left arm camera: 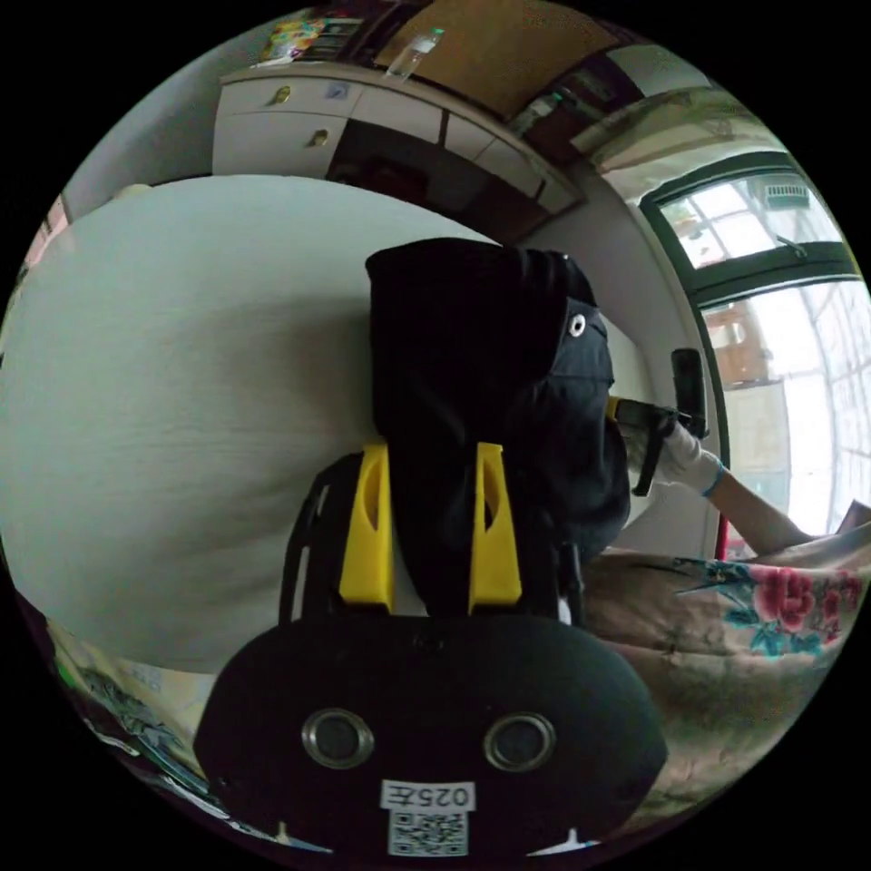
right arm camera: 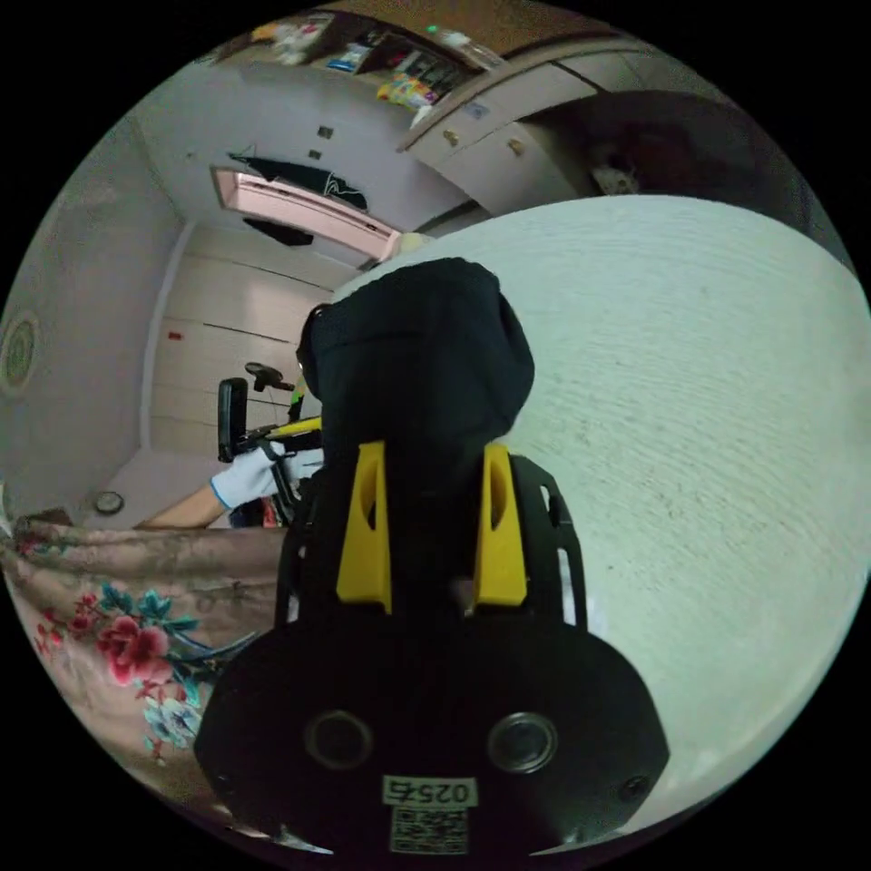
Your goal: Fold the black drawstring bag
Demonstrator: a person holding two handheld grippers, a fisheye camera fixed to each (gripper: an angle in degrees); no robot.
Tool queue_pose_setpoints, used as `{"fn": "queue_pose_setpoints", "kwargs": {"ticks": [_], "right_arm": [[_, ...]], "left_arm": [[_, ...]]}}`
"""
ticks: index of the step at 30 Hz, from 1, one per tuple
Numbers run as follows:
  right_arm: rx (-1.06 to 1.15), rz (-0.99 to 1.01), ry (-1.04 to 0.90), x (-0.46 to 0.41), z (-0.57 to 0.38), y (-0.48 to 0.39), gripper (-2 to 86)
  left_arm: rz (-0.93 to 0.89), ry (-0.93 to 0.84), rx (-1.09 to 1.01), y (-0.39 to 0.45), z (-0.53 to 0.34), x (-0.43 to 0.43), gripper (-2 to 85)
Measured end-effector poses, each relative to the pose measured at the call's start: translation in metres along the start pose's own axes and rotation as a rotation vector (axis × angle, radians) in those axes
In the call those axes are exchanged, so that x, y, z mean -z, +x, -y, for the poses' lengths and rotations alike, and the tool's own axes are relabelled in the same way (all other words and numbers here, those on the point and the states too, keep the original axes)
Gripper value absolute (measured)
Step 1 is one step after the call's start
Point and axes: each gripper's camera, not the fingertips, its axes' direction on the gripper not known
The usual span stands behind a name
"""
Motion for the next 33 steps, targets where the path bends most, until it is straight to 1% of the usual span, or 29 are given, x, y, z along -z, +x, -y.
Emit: {"fn": "queue_pose_setpoints", "kwargs": {"ticks": [3, 5, 6, 7, 8, 10, 12, 13, 14, 17, 18, 20, 21, 25, 26, 27, 29, 30, 32, 33], "right_arm": [[-0.063, 0.037, 0.055, 0.000, -0.010, 0.049, 11.8], [-0.162, 0.119, 0.110, 0.005, -0.023, 0.094, 8.3], [-0.172, 0.143, 0.116, 0.006, -0.026, 0.104, 7.6], [-0.197, 0.195, 0.094, 0.007, -0.030, 0.122, 6.7], [-0.205, 0.209, 0.052, 0.005, -0.034, 0.135, 6.4], [-0.182, 0.199, -0.005, -0.002, -0.040, 0.150, 6.3], [-0.195, 0.206, -0.059, -0.014, -0.047, 0.167, 6.2], [-0.211, 0.229, -0.090, -0.024, -0.052, 0.179, 6.1], [-0.220, 0.255, -0.118, -0.038, -0.056, 0.190, 6.0], [-0.213, 0.332, -0.177, -0.083, -0.061, 0.206, 5.8], [-0.205, 0.341, -0.188, -0.094, -0.061, 0.206, 5.7], [-0.137, 0.348, -0.233, -0.145, -0.059, 0.198, 5.6], [-0.118, 0.349, -0.245, -0.158, -0.058, 0.195, 5.6], [-0.010, 0.412, -0.329, -0.270, -0.058, 0.163, 5.5], [0.028, 0.438, -0.358, -0.304, -0.060, 0.150, 5.5], [0.047, 0.452, -0.378, -0.322, -0.061, 0.142, 5.5], [0.144, 0.497, -0.456, -0.390, -0.071, 0.105, 5.4], [0.168, 0.509, -0.475, -0.404, -0.074, 0.095, 5.4], [0.277, 0.562, -0.556, -0.459, -0.090, 0.049, 5.5], [0.310, 0.581, -0.576, -0.471, -0.095, 0.038, 5.5]], "left_arm": [[-0.045, 0.024, 0.114, 0.018, 0.000, 0.024, 8.6], [-0.172, 0.041, 0.231, 0.026, -0.004, 0.049, 5.5], [-0.213, 0.048, 0.255, 0.027, -0.005, 0.057, 4.9], [-0.259, 0.043, 0.285, 0.032, -0.008, 0.071, 4.5], [-0.273, 0.027, 0.272, 0.040, -0.012, 0.087, 4.2], [-0.282, 0.011, 0.242, 0.052, -0.022, 0.111, 4.1], [-0.342, 0.000, 0.266, 0.056, -0.041, 0.135, 3.9], [-0.413, -0.004, 0.311, 0.053, -0.056, 0.152, 3.7], [-0.490, 0.014, 0.360, 0.047, -0.074, 0.169, 3.6], [-0.622, 0.094, 0.446, 0.033, -0.122, 0.221, 3.1], [-0.633, 0.110, 0.449, 0.031, -0.130, 0.234, 3.0], [-0.597, 0.185, 0.440, 0.025, -0.168, 0.294, 2.5], [-0.584, 0.205, 0.437, 0.023, -0.178, 0.311, 2.4], [-0.556, 0.409, 0.512, 0.002, -0.271, 0.436, 1.5], [-0.516, 0.470, 0.519, 0.003, -0.301, 0.477, 1.2], [-0.494, 0.501, 0.525, 0.004, -0.316, 0.496, 1.1], [-0.396, 0.625, 0.560, 0.018, -0.380, 0.580, 0.8], [-0.374, 0.655, 0.575, 0.023, -0.397, 0.601, 0.8], [-0.267, 0.786, 0.607, 0.058, -0.461, 0.682, 0.6], [-0.240, 0.820, 0.619, 0.069, -0.477, 0.701, 0.5]]}}
